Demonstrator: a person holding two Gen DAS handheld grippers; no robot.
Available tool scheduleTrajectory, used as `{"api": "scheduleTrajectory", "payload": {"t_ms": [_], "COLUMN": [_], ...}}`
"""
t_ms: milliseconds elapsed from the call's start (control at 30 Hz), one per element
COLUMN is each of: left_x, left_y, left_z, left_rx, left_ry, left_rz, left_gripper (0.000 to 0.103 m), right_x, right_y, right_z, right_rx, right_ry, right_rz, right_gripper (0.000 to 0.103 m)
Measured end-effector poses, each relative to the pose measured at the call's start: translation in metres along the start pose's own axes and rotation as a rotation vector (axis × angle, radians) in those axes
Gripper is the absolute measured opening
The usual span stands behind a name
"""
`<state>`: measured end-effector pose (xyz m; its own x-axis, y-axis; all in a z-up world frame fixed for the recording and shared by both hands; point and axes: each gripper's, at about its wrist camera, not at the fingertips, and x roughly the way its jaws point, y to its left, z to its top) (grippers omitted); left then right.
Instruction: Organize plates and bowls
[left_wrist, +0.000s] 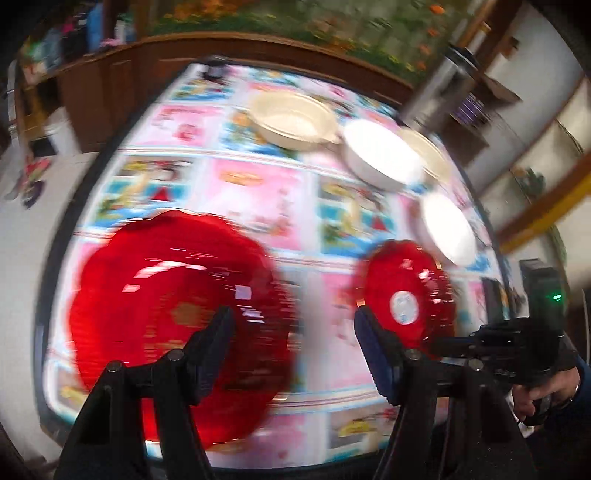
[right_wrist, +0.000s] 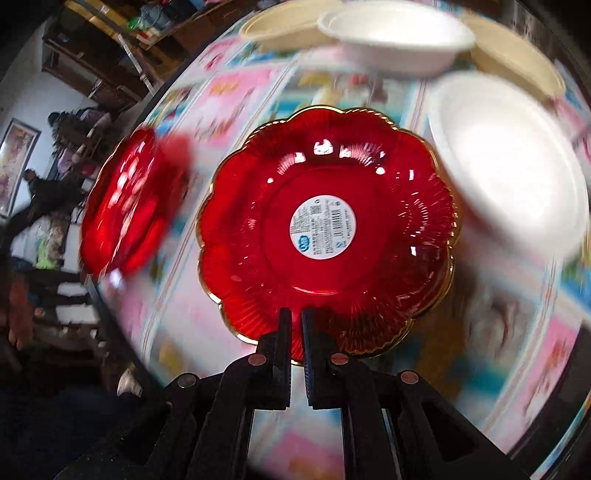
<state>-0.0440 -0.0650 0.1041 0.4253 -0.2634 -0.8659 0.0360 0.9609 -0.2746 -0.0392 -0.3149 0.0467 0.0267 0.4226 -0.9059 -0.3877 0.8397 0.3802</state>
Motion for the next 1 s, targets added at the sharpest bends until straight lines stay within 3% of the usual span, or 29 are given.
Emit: {"api": "scheduleTrajectory", "payload": {"t_ms": [100, 167, 200, 233, 400, 467, 533, 567, 600, 667, 700, 800, 1000], "left_x": [0.022, 0.037, 0.041, 0.049, 0.076, 0.084, 0.095, 0.100, 0.106, 0.115, 0.117, 0.118, 0.101], "left_y": [-0.025, -0.044, -0.049, -0.055, -0.073, -0.074, -0.074, -0.073, -0.072, -0.074, -0.076, -0.081, -0.082], "left_z": [0.002, 0.004, 0.004, 0.005, 0.010, 0.011, 0.011, 0.011, 0.010, 0.008, 0.007, 0.003, 0.004], "left_rx": [0.036, 0.085, 0.098, 0.115, 0.170, 0.169, 0.175, 0.166, 0.159, 0.160, 0.163, 0.184, 0.188], "left_ry": [0.062, 0.091, 0.101, 0.117, 0.158, 0.167, 0.182, 0.188, 0.201, 0.229, 0.235, 0.228, 0.189], "left_rz": [-0.054, -0.050, -0.049, -0.046, 0.016, 0.029, 0.036, 0.047, 0.040, 0.008, -0.004, -0.006, -0.021], "left_gripper": [0.068, 0.069, 0.069, 0.069, 0.069, 0.069, 0.068, 0.062, 0.050, 0.028, 0.022, 0.021, 0.021], "right_x": [-0.031, -0.047, -0.052, -0.054, -0.050, -0.046, -0.037, -0.034, -0.030, -0.022, -0.021, -0.018, -0.024], "right_y": [-0.020, -0.038, -0.046, -0.053, -0.071, -0.076, -0.080, -0.080, -0.080, -0.080, -0.080, -0.074, -0.068], "right_z": [-0.023, -0.033, -0.038, -0.041, -0.049, -0.049, -0.044, -0.042, -0.041, -0.038, -0.038, -0.035, -0.036], "right_rx": [0.098, 0.175, 0.207, 0.234, 0.292, 0.302, 0.309, 0.302, 0.299, 0.308, 0.311, 0.309, 0.294], "right_ry": [-0.106, -0.185, -0.222, -0.242, -0.261, -0.261, -0.246, -0.241, -0.232, -0.220, -0.222, -0.224, -0.234], "right_rz": [0.042, 0.022, 0.012, -0.001, 0.021, 0.026, 0.041, 0.040, 0.021, 0.039, 0.047, 0.061, 0.038], "right_gripper": [0.010, 0.037, 0.063, 0.072, 0.068, 0.062, 0.047, 0.043, 0.035, 0.033, 0.030, 0.012, 0.012]}}
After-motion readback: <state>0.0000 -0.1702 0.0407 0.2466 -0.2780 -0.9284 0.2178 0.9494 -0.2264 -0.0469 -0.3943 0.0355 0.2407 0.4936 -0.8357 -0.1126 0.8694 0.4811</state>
